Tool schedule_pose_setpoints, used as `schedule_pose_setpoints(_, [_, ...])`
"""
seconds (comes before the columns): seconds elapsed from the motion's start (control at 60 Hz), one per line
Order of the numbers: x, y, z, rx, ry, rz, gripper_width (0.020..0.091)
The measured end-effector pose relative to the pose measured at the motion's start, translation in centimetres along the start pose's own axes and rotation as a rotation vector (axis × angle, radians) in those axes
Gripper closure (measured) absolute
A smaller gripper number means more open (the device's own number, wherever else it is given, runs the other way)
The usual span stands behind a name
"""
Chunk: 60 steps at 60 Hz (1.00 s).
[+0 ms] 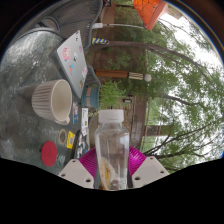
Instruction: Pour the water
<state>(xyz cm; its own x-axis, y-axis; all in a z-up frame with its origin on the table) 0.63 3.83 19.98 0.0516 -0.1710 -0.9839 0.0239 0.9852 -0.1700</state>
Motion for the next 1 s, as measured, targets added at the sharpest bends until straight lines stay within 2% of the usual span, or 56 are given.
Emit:
schedule_pose_setpoints(0.017, [0.0, 1.1, 0.1, -0.017, -0.053, -0.029, 0.0727])
schedule_pose_setpoints(0.1, [1.3, 2.6, -1.2, 0.005, -0.336, -0.052, 0.0727])
schedule_pose_setpoints(0.2, [0.7, 2.8, -1.6, 0.046, -0.651, -0.006, 0.0726])
schedule_pose_setpoints(0.25, [0.5, 3.5, -2.7, 0.035, -0.766, 0.015, 0.0728])
schedule_pose_setpoints(0.267, [0.9, 3.0, -3.3, 0.06, -0.777, 0.06, 0.0726])
schedule_pose_setpoints(0.3, [0.7, 2.8, -3.7, 0.056, -0.815, 0.075, 0.0727])
schedule_pose_setpoints(0.5, [0.7, 2.7, -4.4, 0.062, -0.908, 0.106, 0.0725])
schedule_pose_setpoints(0.517, [-0.2, 3.9, -4.6, 0.021, -0.922, 0.05, 0.0726])
schedule_pose_setpoints(0.567, [0.1, 3.4, -4.5, 0.013, -0.923, 0.052, 0.0724])
schedule_pose_setpoints(0.583, [1.1, 2.3, -4.1, 0.047, -0.907, 0.108, 0.0724])
schedule_pose_setpoints(0.6, [0.1, 3.8, -4.6, 0.004, -0.91, 0.046, 0.0725])
schedule_pose_setpoints(0.617, [0.2, 3.7, -4.6, -0.003, -0.896, 0.046, 0.0725])
schedule_pose_setpoints(0.733, [-1.1, 3.1, -4.1, -0.051, -0.587, 0.036, 0.0726])
schedule_pose_setpoints(0.9, [-6.5, 1.4, -0.3, -0.176, 0.407, 0.076, 0.0724])
schedule_pose_setpoints(0.983, [-5.9, 1.3, 2.0, -0.245, 0.853, 0.031, 0.0723])
schedule_pose_setpoints(1.0, [-3.6, 1.3, 2.0, -0.268, 0.966, 0.057, 0.0723])
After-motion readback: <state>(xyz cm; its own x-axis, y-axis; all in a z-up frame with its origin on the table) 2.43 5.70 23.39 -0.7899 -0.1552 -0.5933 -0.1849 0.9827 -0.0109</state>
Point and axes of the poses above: the point between the fingertips, and its own axes, seen from behind it with the camera up: x to the left, z down, y forward, the way the camera looks, the point moved 2 cm from there along -y, backward, against the way the camera looks, and after that the axes turned 11 degrees about -z, right-handed, at the moved point
